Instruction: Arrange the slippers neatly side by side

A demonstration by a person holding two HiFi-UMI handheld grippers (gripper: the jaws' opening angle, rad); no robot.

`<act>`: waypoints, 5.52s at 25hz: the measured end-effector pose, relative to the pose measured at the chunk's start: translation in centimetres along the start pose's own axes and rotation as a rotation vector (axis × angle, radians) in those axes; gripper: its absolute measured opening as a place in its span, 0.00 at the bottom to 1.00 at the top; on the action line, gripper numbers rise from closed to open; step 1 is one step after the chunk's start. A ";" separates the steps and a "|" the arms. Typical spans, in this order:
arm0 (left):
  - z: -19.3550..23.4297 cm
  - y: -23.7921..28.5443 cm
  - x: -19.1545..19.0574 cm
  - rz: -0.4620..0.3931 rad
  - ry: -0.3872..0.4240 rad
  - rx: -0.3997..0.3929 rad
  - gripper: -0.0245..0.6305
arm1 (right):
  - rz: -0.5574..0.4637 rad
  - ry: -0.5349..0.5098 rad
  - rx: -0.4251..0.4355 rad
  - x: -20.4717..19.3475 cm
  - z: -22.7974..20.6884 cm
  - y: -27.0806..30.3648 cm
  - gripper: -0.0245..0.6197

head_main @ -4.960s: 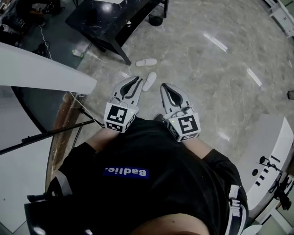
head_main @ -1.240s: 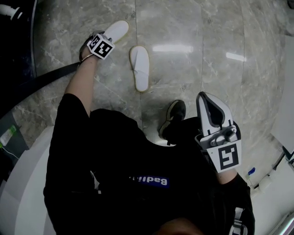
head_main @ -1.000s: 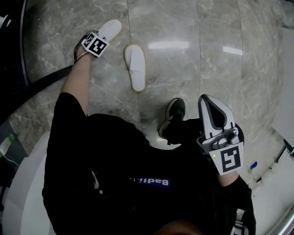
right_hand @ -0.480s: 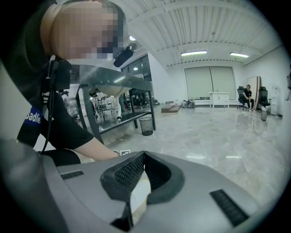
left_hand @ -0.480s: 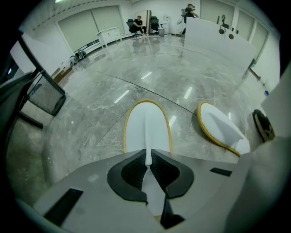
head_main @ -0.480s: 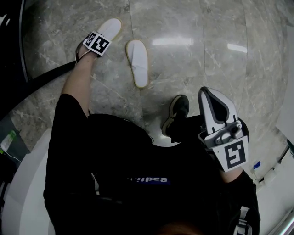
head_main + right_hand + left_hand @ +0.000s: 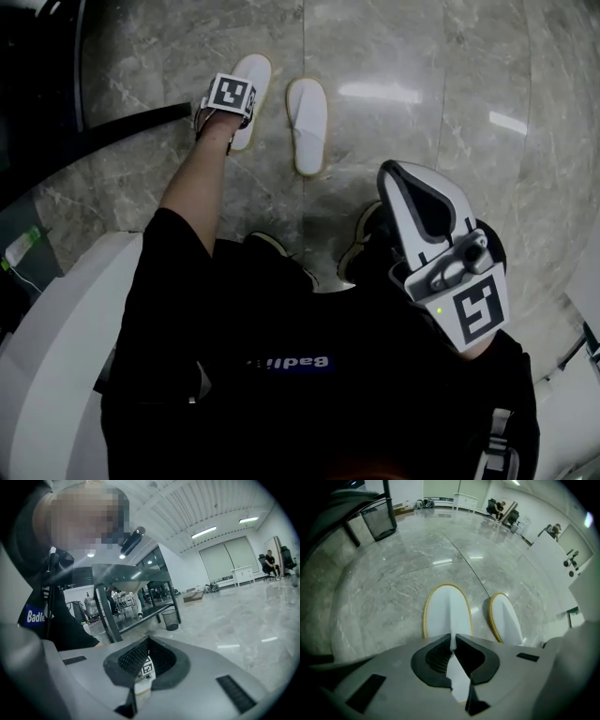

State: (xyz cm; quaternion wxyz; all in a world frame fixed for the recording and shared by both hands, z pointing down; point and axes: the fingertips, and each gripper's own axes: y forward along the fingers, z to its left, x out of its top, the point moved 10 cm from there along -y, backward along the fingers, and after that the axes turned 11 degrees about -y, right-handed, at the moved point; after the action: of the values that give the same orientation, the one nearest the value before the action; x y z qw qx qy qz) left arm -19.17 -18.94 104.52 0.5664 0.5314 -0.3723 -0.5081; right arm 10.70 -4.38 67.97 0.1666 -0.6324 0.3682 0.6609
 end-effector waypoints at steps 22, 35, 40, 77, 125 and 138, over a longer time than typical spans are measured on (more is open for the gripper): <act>-5.5 0.7 -7.6 -0.107 -0.354 -0.100 0.07 | -0.059 0.037 0.086 0.5 0.2 2.4 0.04; -5.9 1.4 -8.5 -0.074 -0.347 -0.121 0.07 | -0.059 0.023 0.093 0.5 0.5 1.8 0.04; -7.1 0.1 -8.8 -0.079 -0.326 -0.125 0.07 | -0.083 0.029 0.104 1.3 1.2 1.0 0.04; -13.8 -45.8 -12.6 -0.434 -0.288 -0.120 0.21 | 0.180 -0.092 -0.039 28.8 3.9 -9.7 0.04; -27.7 -101.4 -17.9 -1.319 0.169 -0.323 0.04 | -0.241 -0.306 0.097 60.8 18.1 -24.6 0.04; -29.3 -100.8 -18.3 -1.304 0.228 -0.330 0.04 | -0.220 -0.309 0.116 60.1 18.2 -25.0 0.04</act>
State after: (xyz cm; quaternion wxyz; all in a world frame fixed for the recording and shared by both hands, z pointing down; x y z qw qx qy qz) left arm -12.93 13.58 3.25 0.2539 0.6041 0.1685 -0.7364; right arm 6.21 10.41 2.20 0.3284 -0.5494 0.3043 0.7055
